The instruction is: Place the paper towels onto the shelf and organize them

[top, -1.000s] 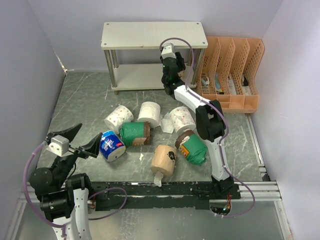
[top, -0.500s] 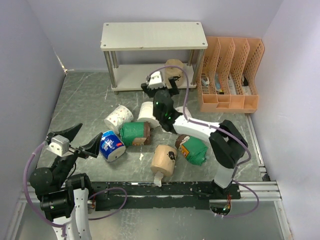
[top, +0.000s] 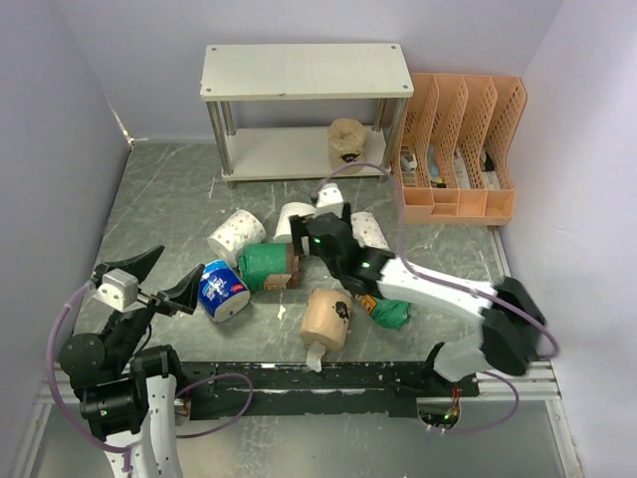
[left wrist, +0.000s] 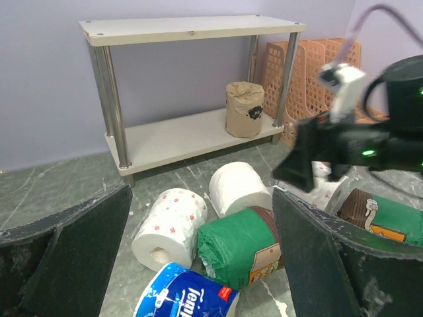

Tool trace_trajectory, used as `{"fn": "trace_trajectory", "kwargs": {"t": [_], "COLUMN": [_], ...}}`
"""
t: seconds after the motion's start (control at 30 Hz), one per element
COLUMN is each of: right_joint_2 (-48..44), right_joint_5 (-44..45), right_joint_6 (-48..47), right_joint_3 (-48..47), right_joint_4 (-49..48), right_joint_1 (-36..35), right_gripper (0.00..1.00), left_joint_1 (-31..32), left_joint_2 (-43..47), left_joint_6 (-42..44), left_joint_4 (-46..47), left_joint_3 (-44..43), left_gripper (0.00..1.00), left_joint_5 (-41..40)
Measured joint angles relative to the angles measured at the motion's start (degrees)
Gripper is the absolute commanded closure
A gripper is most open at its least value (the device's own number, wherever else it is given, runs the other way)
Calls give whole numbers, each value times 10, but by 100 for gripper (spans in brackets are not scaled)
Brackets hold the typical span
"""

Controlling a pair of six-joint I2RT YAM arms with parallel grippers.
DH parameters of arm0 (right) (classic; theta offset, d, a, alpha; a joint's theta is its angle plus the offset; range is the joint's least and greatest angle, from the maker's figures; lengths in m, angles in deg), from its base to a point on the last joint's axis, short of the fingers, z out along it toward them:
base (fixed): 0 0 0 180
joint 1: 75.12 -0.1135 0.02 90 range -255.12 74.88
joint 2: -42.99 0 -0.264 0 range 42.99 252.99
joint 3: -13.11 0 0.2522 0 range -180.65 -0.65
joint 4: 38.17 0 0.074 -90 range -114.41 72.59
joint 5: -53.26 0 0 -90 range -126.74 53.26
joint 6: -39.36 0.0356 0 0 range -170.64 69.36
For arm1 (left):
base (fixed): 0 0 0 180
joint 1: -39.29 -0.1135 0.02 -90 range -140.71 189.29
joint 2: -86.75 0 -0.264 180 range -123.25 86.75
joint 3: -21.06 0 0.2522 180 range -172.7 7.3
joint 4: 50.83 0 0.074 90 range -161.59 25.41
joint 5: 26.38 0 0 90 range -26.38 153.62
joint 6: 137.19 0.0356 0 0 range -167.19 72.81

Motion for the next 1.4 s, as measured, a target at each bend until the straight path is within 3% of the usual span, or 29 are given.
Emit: {"fn": "trace_trajectory", "kwargs": {"t": [0.2, 0.33, 0.47, 0.7, 1.0, 1.2, 1.4], "right_joint_2": [-223, -278, -307, -305, -200, -168, -200], "right_joint_5": [-148, -260, -310, -326, -332, -348, -361], "right_joint_6": [105, 134, 153, 178, 181, 183, 209], "right_joint_3": [68, 80, 126, 176, 179, 186, 233], "right_joint_4": [97, 137, 186, 210, 182, 150, 141], "right_joint_1": [-6, -6, -7, -3, 4, 8, 9], "right_gripper": [16, 11, 5, 4, 5, 13, 17], "left_joint_1": [0, 0, -1, -1, -11, -14, -13], "left_joint_2": [0, 0, 0, 0, 0, 0, 0], "left_joint_6": [0, 0, 0, 1, 2, 2, 2], "left_joint_4": [0, 0, 0, -5, -9, -11, -11], "left_joint_3": [0, 0, 0, 0, 0, 0, 0], "left_gripper": [1, 1, 1, 1, 1, 1, 1], "left_joint_5": [2, 2, 2, 0, -1, -8, -8]}}
